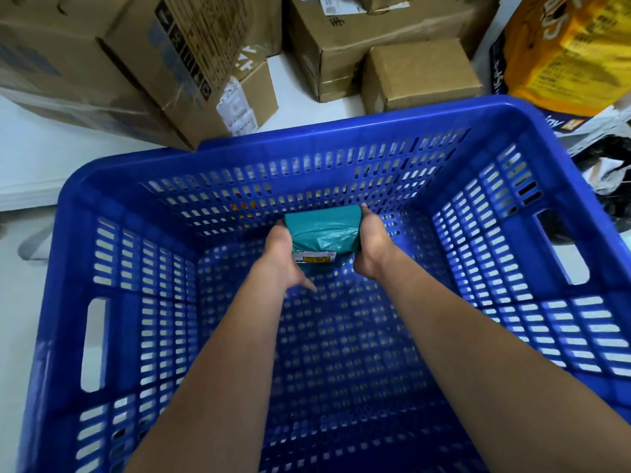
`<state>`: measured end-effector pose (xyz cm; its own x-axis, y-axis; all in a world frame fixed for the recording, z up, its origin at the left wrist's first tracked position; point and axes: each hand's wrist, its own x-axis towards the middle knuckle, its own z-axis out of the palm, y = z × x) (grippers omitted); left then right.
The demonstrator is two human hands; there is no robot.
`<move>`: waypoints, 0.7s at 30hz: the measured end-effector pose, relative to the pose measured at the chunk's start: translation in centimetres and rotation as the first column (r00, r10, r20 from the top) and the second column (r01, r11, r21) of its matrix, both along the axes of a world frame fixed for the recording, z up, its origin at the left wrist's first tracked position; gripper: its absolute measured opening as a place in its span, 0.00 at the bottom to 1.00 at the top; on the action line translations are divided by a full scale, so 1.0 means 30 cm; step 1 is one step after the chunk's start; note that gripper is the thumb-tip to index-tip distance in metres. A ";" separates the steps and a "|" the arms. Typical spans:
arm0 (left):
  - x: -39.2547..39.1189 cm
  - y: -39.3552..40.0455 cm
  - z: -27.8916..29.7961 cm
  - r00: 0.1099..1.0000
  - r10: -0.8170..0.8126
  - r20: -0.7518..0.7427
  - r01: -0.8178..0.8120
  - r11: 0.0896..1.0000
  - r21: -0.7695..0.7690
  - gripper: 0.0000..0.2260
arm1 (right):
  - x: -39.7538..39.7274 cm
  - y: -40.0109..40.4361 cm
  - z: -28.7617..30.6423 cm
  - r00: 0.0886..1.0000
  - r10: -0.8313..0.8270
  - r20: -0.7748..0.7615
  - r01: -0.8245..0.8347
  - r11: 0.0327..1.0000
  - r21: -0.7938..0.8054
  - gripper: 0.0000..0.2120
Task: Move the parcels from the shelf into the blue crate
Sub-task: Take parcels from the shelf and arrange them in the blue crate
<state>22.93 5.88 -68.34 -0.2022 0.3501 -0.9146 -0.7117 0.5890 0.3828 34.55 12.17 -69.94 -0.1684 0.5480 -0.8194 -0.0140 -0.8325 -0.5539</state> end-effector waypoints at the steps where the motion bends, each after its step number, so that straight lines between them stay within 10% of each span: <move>1: -0.011 -0.005 0.007 0.998 -0.035 0.044 0.036 0.999 -0.017 0.24 | 0.004 -0.006 -0.012 1.000 0.023 -0.004 -0.023 0.999 -0.048 0.33; 5: -0.027 -0.034 0.034 0.977 -0.034 0.208 0.043 0.998 -0.039 0.30 | 0.029 -0.047 -0.046 0.991 0.135 0.018 -0.128 0.967 -0.220 0.42; 10: -0.019 -0.091 0.062 0.986 -0.084 0.142 0.080 0.996 0.033 0.09 | 0.085 -0.100 -0.033 0.978 0.210 -0.010 -0.206 0.947 -0.246 0.34; 16: -0.042 -0.216 0.120 0.939 -0.305 0.160 0.298 0.952 0.064 0.07 | 0.154 -0.112 -0.038 0.968 0.250 0.020 -0.238 0.940 -0.246 0.38; 21: -0.058 -0.311 0.083 0.847 -0.513 0.138 0.503 0.858 0.101 0.12 | 0.194 -0.081 0.078 0.918 0.397 -0.007 -0.396 0.914 -0.082 0.23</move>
<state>21.18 -3.45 -65.86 0.1607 0.4193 -0.8935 -0.3723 0.8641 0.3386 40.38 9.74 -67.61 -0.3501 0.3703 -0.8604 0.3318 -0.8100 -0.4836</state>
